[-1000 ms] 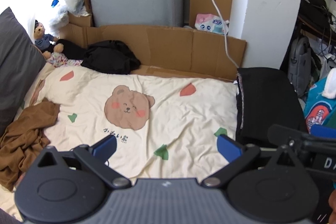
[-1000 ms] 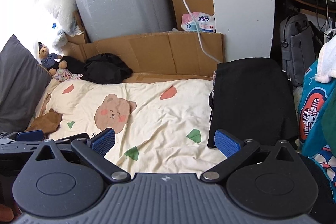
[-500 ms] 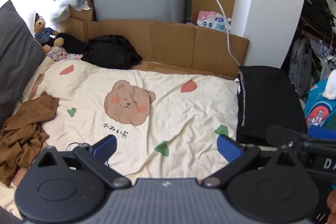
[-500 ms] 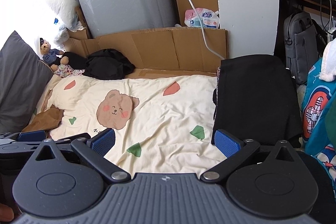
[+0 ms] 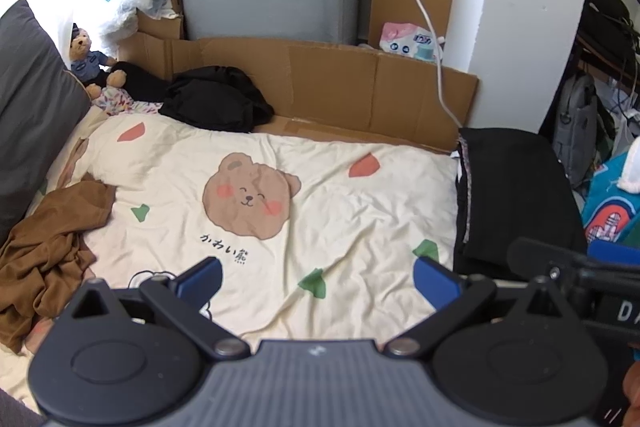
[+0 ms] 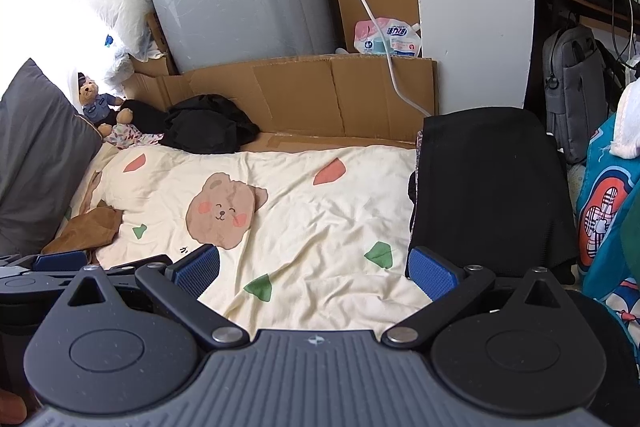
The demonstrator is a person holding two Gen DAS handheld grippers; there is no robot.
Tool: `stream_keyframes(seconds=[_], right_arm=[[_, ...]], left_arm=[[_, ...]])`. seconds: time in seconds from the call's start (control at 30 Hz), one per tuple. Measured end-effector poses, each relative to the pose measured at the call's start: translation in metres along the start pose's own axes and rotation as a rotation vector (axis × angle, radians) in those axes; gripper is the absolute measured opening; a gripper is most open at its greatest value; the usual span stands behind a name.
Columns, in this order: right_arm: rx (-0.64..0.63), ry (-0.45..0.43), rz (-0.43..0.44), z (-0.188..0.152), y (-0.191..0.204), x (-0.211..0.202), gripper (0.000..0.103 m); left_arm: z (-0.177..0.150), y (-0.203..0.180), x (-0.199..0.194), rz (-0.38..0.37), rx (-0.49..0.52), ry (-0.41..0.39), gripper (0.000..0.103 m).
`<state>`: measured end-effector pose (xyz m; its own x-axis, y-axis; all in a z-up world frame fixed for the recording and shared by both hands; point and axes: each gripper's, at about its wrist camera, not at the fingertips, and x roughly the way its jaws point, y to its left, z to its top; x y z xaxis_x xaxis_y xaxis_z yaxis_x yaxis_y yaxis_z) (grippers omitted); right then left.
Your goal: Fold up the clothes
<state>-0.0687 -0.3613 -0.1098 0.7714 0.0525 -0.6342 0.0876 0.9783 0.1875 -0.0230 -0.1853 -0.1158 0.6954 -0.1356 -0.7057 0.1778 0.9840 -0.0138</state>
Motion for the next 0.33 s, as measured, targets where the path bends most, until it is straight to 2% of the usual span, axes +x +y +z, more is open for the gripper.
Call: stream_keyframes(seconds=[0.33], right_arm=[[0.006, -0.004, 0.004, 0.0004, 0.0013, -0.0008, 0.103]], left_arm=[[0.0004, 0.0006, 0.0007, -0.002, -0.009, 0.003, 0.103]])
